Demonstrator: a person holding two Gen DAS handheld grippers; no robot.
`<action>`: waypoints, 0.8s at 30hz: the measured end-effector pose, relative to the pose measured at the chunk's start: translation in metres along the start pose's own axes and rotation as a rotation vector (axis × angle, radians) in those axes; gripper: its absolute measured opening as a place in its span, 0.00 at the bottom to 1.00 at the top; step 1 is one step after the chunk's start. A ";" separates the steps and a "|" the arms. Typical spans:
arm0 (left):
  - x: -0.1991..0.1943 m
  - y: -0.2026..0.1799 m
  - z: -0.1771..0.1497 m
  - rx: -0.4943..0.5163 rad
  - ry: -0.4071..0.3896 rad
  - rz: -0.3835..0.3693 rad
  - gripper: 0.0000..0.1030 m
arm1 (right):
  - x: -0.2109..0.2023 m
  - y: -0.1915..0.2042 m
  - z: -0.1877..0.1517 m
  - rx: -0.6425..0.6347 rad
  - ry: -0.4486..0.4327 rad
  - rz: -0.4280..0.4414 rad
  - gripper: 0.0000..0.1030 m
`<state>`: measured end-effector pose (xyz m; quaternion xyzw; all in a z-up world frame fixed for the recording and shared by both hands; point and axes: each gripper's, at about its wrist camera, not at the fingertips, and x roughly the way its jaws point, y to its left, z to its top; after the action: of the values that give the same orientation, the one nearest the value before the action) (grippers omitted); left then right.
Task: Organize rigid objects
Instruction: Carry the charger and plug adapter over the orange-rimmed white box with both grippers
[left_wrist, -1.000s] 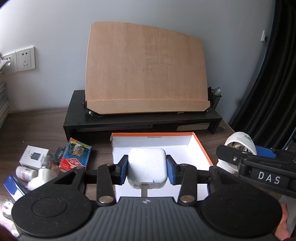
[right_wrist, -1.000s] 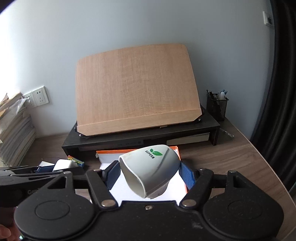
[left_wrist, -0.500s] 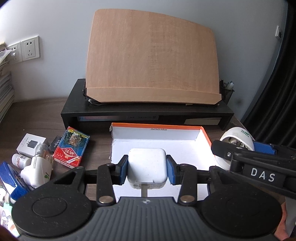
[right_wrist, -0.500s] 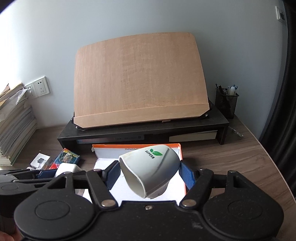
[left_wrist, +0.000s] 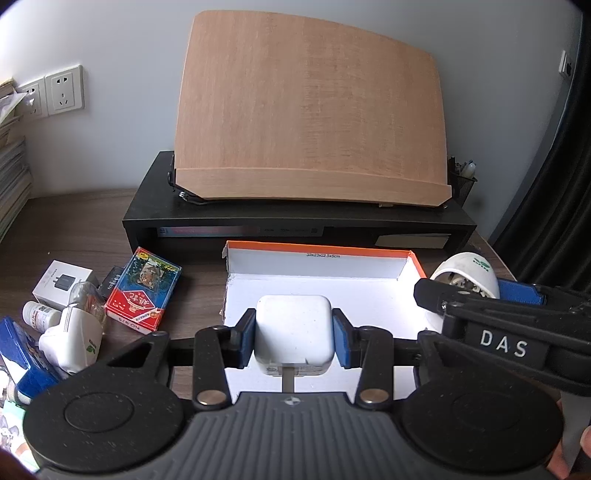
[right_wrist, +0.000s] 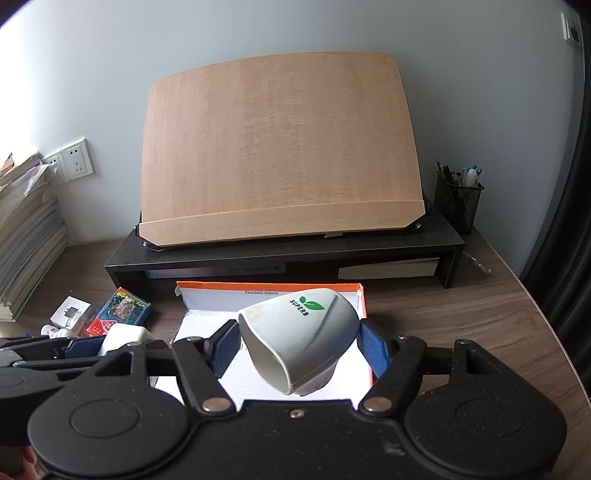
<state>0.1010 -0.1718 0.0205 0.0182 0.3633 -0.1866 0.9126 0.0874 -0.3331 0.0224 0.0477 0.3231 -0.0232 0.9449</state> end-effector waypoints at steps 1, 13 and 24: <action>0.001 0.001 0.000 -0.002 0.001 0.000 0.41 | 0.001 0.001 0.000 -0.003 0.000 -0.002 0.80; 0.012 0.006 0.004 -0.006 0.017 0.003 0.41 | 0.017 0.005 0.005 -0.014 0.021 -0.028 0.80; 0.026 0.009 0.003 -0.012 0.044 0.015 0.41 | 0.037 0.005 0.006 -0.037 0.048 -0.046 0.80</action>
<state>0.1234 -0.1719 0.0044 0.0196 0.3844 -0.1771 0.9058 0.1213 -0.3292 0.0049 0.0232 0.3469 -0.0378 0.9368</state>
